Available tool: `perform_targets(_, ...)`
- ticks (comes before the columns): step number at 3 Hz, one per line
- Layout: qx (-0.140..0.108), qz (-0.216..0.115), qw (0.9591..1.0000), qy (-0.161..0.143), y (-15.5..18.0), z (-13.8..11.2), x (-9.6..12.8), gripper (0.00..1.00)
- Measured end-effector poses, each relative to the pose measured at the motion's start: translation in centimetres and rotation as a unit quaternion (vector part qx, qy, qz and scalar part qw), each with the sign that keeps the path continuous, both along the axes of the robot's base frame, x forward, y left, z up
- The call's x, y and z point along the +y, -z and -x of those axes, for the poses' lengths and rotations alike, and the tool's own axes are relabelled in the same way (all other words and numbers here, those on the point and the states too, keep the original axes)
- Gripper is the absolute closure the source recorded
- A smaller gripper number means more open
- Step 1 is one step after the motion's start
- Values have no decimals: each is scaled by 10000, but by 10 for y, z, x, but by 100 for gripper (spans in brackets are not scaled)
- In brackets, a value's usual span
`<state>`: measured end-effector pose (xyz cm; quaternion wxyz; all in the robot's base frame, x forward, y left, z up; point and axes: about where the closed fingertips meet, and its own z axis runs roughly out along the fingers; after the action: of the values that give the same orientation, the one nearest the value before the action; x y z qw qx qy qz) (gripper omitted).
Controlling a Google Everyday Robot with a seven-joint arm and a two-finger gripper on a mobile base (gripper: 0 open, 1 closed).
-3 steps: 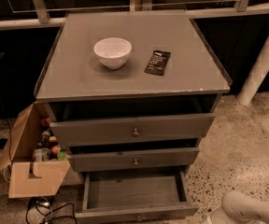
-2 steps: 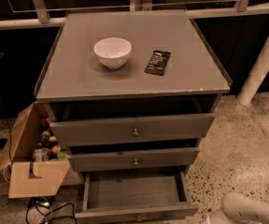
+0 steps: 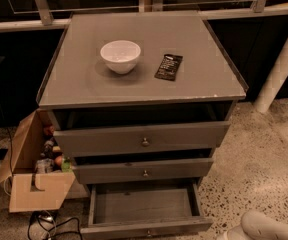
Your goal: Close bottom drawer
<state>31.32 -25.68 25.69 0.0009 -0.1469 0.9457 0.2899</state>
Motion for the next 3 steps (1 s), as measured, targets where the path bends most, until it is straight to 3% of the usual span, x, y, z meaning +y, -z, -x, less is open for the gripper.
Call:
perform_targets(1,54,-82,9995,316,19,-7,-4,100)
perform_targets(2,53,-83,9994,318,19,-7,-4,100)
perform_targets(3,-20,-263,9976,646,36,-19,-1,100)
